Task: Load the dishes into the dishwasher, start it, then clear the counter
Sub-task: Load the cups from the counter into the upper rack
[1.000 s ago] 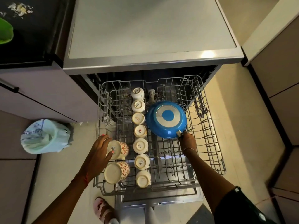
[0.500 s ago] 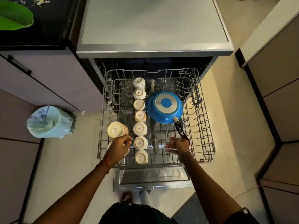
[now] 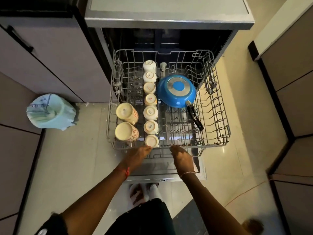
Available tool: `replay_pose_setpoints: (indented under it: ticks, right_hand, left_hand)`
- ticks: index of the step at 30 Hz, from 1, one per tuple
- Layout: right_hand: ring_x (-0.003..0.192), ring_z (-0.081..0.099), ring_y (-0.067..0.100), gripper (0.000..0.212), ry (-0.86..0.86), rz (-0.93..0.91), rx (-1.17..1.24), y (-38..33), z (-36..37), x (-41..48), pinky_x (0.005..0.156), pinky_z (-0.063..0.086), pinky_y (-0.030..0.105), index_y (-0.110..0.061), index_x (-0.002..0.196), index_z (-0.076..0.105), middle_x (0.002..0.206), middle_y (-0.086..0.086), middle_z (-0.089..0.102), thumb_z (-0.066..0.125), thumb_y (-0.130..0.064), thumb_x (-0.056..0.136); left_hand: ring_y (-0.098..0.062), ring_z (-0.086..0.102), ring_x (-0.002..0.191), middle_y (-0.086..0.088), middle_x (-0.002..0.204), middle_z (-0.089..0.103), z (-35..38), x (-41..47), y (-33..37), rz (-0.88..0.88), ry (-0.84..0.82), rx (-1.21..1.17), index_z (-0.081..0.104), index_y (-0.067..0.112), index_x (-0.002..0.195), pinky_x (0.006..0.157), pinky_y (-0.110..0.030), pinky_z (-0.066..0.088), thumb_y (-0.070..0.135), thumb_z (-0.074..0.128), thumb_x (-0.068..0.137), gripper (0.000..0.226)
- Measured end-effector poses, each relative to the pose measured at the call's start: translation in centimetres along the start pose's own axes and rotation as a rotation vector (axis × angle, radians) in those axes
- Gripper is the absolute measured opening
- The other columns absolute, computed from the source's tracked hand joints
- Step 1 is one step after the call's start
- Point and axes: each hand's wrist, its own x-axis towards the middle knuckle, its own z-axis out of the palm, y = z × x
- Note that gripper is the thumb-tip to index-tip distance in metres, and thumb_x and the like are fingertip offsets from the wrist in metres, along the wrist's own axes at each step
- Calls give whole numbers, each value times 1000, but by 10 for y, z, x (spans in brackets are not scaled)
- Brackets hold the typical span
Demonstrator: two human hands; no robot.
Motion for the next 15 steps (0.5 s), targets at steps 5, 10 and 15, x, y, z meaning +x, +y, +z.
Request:
replay_pose_setpoints:
  ticks: [5,10,15]
  right_hand:
    - [48,64,13,44,-50,-9,-112,-2,1,11,35,46,19,-14,69,72,64,0,70,87,8,34]
    - [38,55,5,46,-158,-27,-210,3,0,17,35,30,10,-21,62,70,56,-7,63,91,-2,26]
    - [39,55,7,38,-139,-85,-267,11,-4,26,35,28,9,-20,58,69,54,-6,60,90,-6,30]
  left_hand:
    - [-16,71,66,-7,82,74,22,-7,1,-59,100,86,74,3,88,51,-25,56,-10,87,42,49]
    - [-24,68,63,-11,78,69,30,6,-3,-130,128,-5,70,0,84,44,-29,55,-4,79,63,24]
    - [-22,68,66,-11,81,69,33,17,-12,-113,140,19,69,2,91,50,-26,56,1,74,71,20]
